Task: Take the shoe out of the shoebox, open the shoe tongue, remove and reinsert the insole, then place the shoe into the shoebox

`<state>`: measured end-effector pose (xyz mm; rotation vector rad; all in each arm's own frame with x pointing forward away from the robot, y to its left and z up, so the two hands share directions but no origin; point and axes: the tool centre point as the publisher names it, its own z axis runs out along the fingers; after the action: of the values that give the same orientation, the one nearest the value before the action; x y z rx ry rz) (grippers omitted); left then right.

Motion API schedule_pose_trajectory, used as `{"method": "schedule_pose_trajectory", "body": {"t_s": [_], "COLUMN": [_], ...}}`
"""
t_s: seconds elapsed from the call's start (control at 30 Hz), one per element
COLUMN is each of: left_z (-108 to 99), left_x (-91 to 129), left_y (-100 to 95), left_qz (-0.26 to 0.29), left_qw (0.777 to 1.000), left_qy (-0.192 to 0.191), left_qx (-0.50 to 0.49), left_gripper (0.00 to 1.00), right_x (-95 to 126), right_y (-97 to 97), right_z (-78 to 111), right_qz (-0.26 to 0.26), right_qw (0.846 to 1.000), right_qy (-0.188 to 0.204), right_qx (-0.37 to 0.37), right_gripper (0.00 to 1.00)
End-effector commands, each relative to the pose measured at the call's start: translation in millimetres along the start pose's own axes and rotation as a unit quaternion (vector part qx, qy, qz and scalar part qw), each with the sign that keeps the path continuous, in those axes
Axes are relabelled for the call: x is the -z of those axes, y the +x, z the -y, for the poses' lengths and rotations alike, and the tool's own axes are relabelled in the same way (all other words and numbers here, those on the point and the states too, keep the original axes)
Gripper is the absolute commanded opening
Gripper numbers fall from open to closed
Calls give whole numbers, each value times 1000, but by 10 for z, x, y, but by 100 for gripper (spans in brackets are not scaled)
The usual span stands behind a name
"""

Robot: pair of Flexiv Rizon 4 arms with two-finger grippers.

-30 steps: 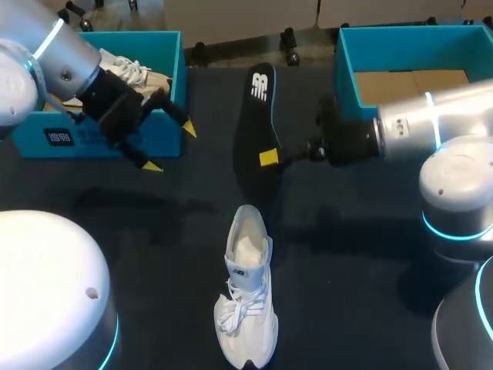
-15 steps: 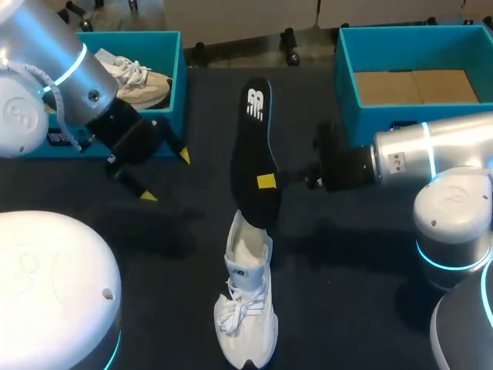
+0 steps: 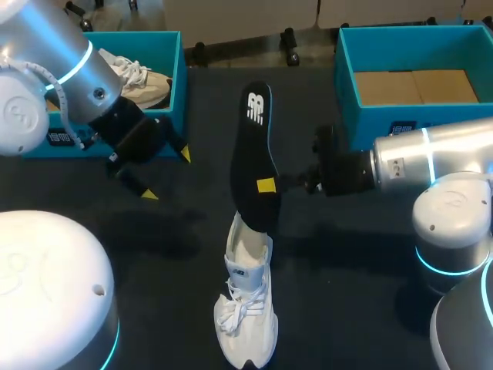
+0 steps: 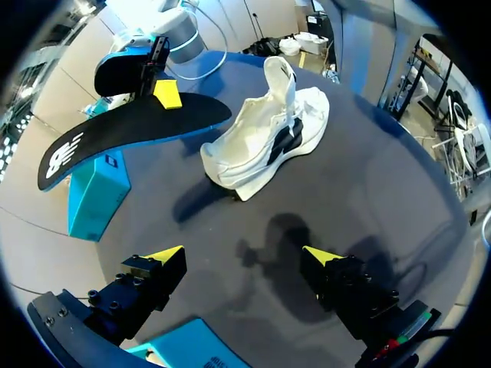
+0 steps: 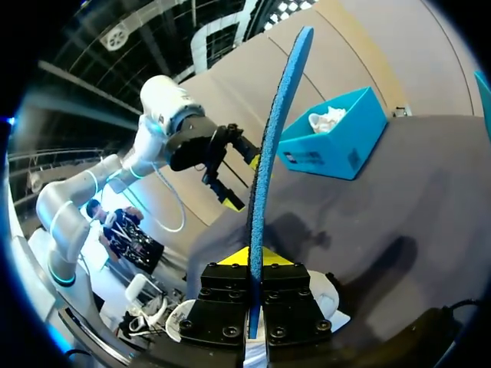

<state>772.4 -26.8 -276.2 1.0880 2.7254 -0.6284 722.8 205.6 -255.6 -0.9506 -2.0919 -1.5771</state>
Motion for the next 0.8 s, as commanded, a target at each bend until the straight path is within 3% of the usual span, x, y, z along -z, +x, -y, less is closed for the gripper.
{"method": "schedule_pose_trajectory", "body": {"t_s": [0.03,0.17,0.23,0.57,0.8], "left_z": [33,24,19,168,296], "left_x": [-65,-123,-135,-304,-439], "left_y": [78,172,209,463,623], "left_qz": [-15,-33,-42,-32,-63], "left_qw": [998,990,989,982,976], "left_qy": [-34,-68,-58,-92,-86], "left_qx": [50,117,128,159,188], "left_gripper": [100,100,100,100,100], "right_x": [-111,-142,-160,-198,-207], "right_y": [12,26,32,43,8], "right_z": [43,59,50,49,65], "right_qz": [7,15,19,20,9], "right_qw": [1000,999,998,996,995], "right_qy": [-12,-24,-24,-36,-39], "right_qx": [24,44,55,81,94], "right_gripper": [0,0,0,0,0]}}
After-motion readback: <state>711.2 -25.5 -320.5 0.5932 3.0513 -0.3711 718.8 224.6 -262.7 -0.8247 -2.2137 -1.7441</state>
